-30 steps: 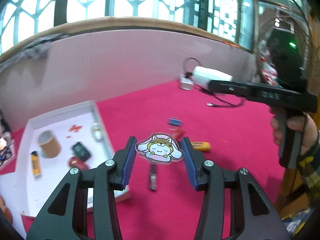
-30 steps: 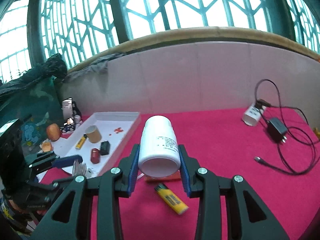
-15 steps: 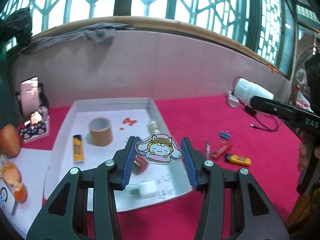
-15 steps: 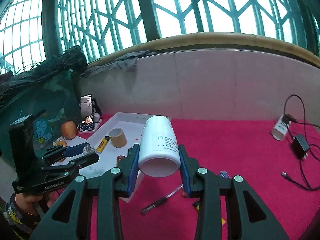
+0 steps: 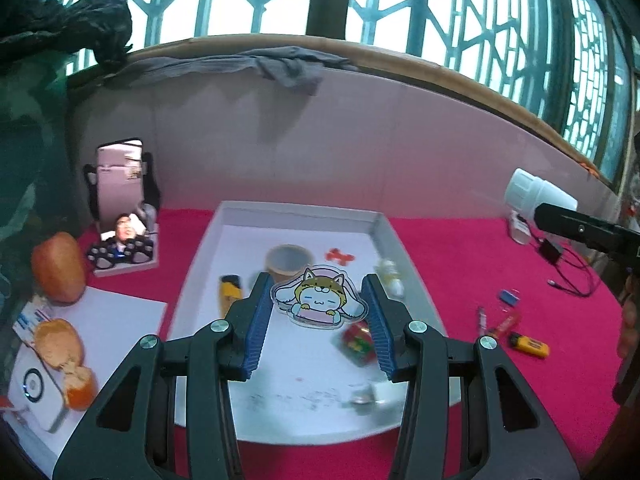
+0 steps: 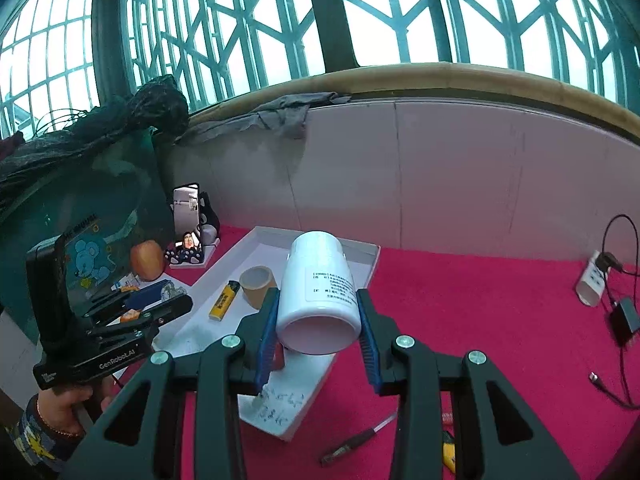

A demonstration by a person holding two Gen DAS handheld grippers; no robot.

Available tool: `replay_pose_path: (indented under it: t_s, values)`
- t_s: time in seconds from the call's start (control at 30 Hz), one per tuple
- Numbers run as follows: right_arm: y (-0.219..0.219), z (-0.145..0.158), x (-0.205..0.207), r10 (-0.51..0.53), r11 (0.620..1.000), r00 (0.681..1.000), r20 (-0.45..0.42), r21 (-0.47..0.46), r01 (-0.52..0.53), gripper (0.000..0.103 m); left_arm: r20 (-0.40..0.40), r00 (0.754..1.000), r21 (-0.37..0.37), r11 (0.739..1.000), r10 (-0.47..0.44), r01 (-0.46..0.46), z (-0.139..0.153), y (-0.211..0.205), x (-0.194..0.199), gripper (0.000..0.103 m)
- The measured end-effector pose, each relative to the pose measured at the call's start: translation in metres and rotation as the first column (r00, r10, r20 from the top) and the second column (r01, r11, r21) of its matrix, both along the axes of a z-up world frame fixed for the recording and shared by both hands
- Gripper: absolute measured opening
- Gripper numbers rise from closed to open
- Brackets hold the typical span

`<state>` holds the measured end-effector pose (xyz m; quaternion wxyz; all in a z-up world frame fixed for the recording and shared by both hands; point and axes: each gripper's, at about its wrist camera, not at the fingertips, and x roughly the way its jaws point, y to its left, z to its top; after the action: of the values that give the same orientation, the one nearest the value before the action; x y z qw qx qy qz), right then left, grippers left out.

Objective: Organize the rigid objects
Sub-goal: 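Carry the badge and pill bottle over the white tray with both tools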

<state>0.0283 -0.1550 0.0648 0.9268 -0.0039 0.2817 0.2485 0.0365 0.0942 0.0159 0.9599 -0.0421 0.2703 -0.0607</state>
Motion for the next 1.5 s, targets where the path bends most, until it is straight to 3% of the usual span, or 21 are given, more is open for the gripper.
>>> replay_pose_path:
  t_s: [0.47, 1.0, 1.3, 1.5]
  values:
    - [0.039, -0.005, 0.023, 0.015, 1.000, 0.999, -0.037, -0.012, -0.015, 0.036, 0.008, 0.995, 0.044, 0.994, 0.103, -0.103, 0.002, 0.032, 0.017, 0.045]
    - [0.053, -0.015, 0.038, -0.017, 1.000, 0.997, -0.073, -0.024, 0.016, 0.036, -0.012, 0.989, 0.056, 0.988, 0.145, -0.144, -0.006, 0.037, 0.032, 0.045]
    - [0.059, -0.021, 0.054, -0.042, 0.999, 0.995, -0.089, -0.039, 0.038, 0.036, -0.032, 0.988, 0.023, 0.988, 0.151, -0.150, -0.008, 0.046, 0.045, 0.045]
    - [0.060, -0.028, 0.059, -0.054, 0.998, 0.993, -0.105, -0.033, 0.051, 0.036, -0.017, 0.986, 0.069, 0.984, 0.168, -0.166, -0.007, 0.040, 0.050, 0.045]
